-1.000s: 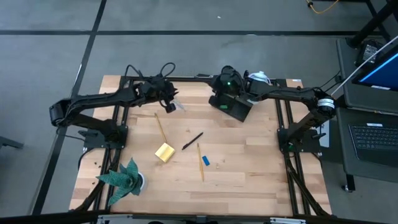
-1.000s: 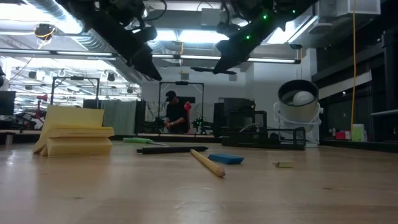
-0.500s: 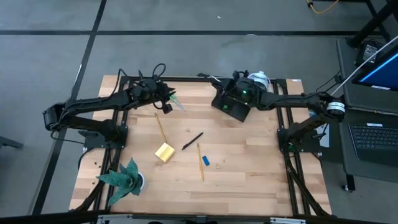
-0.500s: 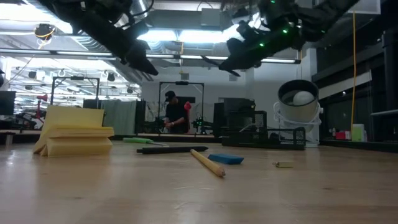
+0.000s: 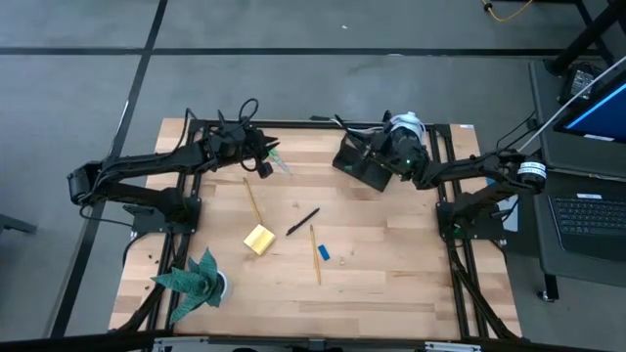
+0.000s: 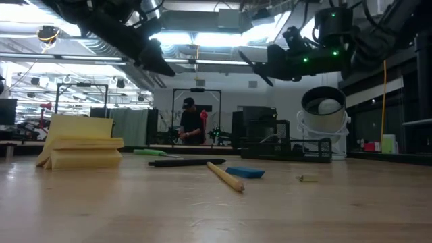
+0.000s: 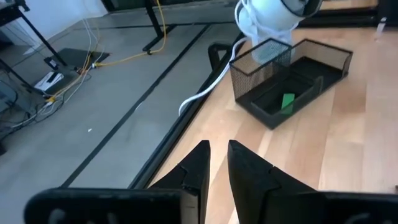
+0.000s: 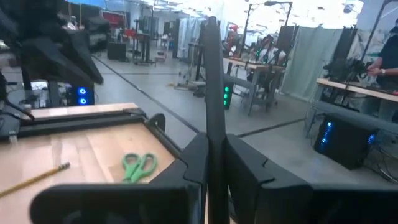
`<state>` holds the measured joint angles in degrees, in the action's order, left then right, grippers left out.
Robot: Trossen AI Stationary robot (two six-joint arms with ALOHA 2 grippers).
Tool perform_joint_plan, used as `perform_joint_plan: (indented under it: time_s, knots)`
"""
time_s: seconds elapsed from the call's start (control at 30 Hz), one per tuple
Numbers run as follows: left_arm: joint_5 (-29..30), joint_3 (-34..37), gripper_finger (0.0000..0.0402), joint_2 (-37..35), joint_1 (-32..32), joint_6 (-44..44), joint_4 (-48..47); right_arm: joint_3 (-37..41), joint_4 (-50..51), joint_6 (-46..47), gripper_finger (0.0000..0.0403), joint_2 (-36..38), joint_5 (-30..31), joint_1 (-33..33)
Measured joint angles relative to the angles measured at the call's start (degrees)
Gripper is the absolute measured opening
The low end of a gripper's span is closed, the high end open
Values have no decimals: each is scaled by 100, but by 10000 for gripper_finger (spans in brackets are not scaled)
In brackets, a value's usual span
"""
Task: Pick and place office supplies into organizer
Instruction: Put the top black pen into the metal mesh desk organizer
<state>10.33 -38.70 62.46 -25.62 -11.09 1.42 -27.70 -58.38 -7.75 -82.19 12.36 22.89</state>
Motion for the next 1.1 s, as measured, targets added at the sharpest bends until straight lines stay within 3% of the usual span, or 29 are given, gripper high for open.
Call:
perform_joint_plan:
  time_s: [0.5, 0.7, 1.1]
  knots:
    - [-2, 0, 47, 2, 198, -15, 275, -1, -1136, 175, 44, -1164, 15, 443]
    - [0, 0, 47, 2, 196, -15, 275, -3, -1180, 129, 45, -1505, 357, 480]
    - [0, 0, 45, 4, 196, -15, 314, -3, -1260, -31, 45, -1828, 372, 486]
